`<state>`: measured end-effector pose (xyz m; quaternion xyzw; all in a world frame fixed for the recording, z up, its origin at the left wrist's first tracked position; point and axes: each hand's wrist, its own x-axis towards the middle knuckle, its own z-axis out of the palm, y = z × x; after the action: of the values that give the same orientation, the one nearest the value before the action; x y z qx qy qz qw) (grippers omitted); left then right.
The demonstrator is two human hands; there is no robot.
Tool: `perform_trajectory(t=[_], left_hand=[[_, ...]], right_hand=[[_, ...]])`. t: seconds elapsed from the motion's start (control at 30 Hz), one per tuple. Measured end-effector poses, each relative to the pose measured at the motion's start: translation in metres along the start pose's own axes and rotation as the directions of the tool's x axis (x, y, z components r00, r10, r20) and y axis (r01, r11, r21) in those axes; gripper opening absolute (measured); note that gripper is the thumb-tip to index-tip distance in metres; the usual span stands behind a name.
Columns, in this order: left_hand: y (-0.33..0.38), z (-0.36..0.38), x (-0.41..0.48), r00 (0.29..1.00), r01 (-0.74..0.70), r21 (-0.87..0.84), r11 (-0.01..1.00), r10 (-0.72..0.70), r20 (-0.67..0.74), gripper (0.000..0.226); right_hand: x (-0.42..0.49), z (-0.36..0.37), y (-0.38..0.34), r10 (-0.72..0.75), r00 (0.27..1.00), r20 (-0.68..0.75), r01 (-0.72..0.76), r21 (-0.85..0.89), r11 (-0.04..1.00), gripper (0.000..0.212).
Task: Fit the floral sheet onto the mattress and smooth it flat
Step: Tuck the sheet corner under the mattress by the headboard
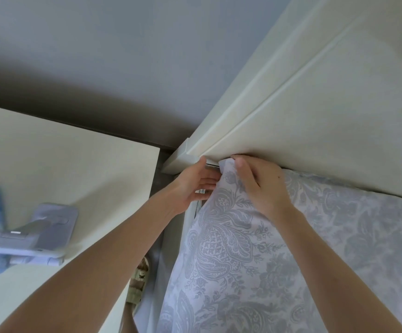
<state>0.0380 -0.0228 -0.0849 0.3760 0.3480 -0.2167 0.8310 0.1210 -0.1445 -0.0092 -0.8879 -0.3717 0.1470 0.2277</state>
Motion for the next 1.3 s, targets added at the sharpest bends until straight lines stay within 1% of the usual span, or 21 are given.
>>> perform_trajectory(t=[0.1,0.17,0.23,0.4,0.47,0.6,0.67,0.7,0.77,0.8,0.87,0.93,0.97,1.03,1.1,1.13,1.17,1.2,1.23,1.27,1.3], left_hand=[[0.000,-0.001,0.002,1.000,0.010,-0.017,1.000,-0.010,-0.002,0.058],[-0.001,-0.002,0.004,1.000,0.023,-0.031,0.999,-0.023,0.010,0.058],[-0.003,-0.002,0.008,0.999,0.043,-0.063,0.997,-0.042,0.014,0.057],[-0.015,-0.007,0.024,0.994,0.105,-0.215,0.971,-0.111,-0.014,0.058],[-0.016,-0.006,0.030,0.988,0.133,-0.301,0.944,-0.150,-0.036,0.060],[-0.009,-0.007,0.035,0.981,0.150,-0.347,0.926,-0.183,-0.062,0.055],[-0.003,-0.007,0.031,0.986,0.079,-0.234,0.969,-0.111,-0.128,0.048],[0.000,-0.009,0.030,0.974,0.005,-0.113,0.994,-0.030,-0.223,0.042],[0.000,-0.013,0.023,0.873,-0.142,0.154,0.978,0.197,-0.446,0.031],[-0.001,-0.014,0.015,0.845,-0.200,0.168,0.965,0.257,-0.470,0.028],[-0.006,-0.007,-0.001,0.879,-0.275,0.107,0.956,0.295,-0.375,0.025],[-0.013,0.003,-0.006,0.937,-0.243,0.060,0.968,0.250,-0.245,0.026],[-0.014,0.009,-0.004,0.954,-0.214,0.007,0.977,0.210,-0.216,0.025],[-0.011,0.017,0.004,0.973,-0.141,-0.083,0.987,0.122,-0.198,0.024],[-0.006,0.015,0.013,0.971,-0.118,-0.053,0.992,0.104,-0.217,0.023],[-0.003,0.013,0.014,0.973,-0.110,-0.035,0.993,0.101,-0.208,0.022],[0.001,0.009,0.013,0.977,-0.100,-0.020,0.995,0.094,-0.191,0.022],[0.005,0.004,0.011,0.984,-0.076,0.004,0.997,0.075,-0.159,0.024],[0.009,0.000,0.009,0.991,-0.052,0.024,0.998,0.055,-0.121,0.027],[0.011,-0.006,0.006,0.994,-0.037,0.027,0.999,0.039,-0.098,0.030],[0.011,-0.011,0.004,0.994,-0.047,0.001,0.999,0.047,-0.103,0.031]], right_hand=[[-0.023,0.005,0.005,-0.069,0.981,-0.179,0.055,-0.082,0.995,0.042],[-0.037,0.009,0.010,-0.108,0.967,-0.232,0.077,-0.139,0.987,0.046],[-0.042,0.012,0.014,-0.085,0.977,-0.196,0.050,-0.176,0.983,0.049],[-0.017,0.031,0.017,0.083,0.996,-0.032,-0.086,-0.137,0.987,0.057],[-0.011,0.040,0.024,0.104,0.995,0.000,-0.103,-0.116,0.988,0.059],[-0.010,0.052,0.035,0.099,0.994,0.047,-0.096,-0.065,0.993,0.054],[-0.010,0.054,0.037,0.113,0.993,0.047,-0.111,-0.030,0.993,0.053],[-0.010,0.055,0.037,0.118,0.992,0.042,-0.117,-0.022,0.993,0.052],[-0.011,0.056,0.038,0.118,0.993,0.025,-0.118,-0.014,0.993,0.052],[-0.012,0.055,0.036,0.112,0.994,0.018,-0.112,-0.007,0.994,0.052],[-0.012,0.053,0.033,0.119,0.993,0.014,-0.119,0.026,0.992,0.052],[-0.012,0.050,0.030,0.125,0.992,0.033,-0.126,0.043,0.991,0.053],[-0.011,0.048,0.030,0.119,0.991,0.052,-0.121,0.036,0.992,0.052],[-0.009,0.043,0.030,0.126,0.987,0.098,-0.132,0.053,0.990,0.047],[-0.007,0.036,0.024,0.185,0.975,0.124,-0.197,0.093,0.976,0.031],[-0.007,0.035,0.021,0.181,0.980,0.083,-0.186,0.053,0.981,0.025],[-0.007,0.033,0.015,0.137,0.990,-0.035,-0.139,-0.060,0.988,0.021],[-0.009,0.034,0.008,0.064,0.983,-0.171,-0.100,-0.212,0.972,0.017],[-0.009,0.038,0.003,-0.008,0.966,-0.259,-0.078,-0.321,0.944,0.016],[-0.009,0.044,-0.001,-0.065,0.961,-0.268,-0.045,-0.384,0.922,0.019],[-0.007,0.052,-0.003,-0.101,0.976,-0.194,0.011,-0.415,0.910,0.022]])
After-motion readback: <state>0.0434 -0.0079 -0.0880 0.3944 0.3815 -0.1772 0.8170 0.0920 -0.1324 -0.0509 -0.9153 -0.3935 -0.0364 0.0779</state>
